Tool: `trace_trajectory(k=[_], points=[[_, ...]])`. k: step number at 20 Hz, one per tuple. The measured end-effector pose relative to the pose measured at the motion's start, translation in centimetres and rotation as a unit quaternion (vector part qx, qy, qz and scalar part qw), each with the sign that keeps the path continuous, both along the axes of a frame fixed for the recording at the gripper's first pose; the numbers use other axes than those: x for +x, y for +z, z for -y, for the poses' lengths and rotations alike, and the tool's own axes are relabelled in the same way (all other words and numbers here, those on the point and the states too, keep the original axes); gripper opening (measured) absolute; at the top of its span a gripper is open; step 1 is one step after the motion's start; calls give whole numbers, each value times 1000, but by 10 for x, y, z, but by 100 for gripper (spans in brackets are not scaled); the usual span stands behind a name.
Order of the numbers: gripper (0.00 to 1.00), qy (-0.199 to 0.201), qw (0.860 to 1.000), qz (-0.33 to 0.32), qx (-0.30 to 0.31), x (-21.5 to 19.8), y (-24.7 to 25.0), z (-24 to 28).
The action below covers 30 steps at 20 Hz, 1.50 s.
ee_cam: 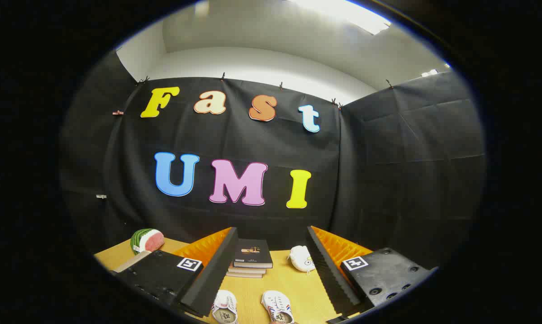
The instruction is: Open the storage box then place both shoes into the box .Put the left shoe in first, then the right shoe, with the right side of both shoes facing outward in a uniform manner.
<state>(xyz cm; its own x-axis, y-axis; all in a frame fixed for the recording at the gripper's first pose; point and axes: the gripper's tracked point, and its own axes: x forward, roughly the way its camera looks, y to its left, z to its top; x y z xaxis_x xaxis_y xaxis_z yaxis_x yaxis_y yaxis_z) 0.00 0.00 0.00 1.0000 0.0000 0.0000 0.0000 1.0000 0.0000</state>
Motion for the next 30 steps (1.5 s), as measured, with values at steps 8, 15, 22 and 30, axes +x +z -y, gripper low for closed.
trace_trajectory(k=[8, 15, 22, 30], points=[[97, 0, 1000, -13, 6, 3, -9, -8], [97, 9, 1000, -20, 13, 8, -11, -14], [97, 49, 996, -63, 42, 7, -38, -31], [98, 127, 967, -167, 146, 3, -81, -73]])
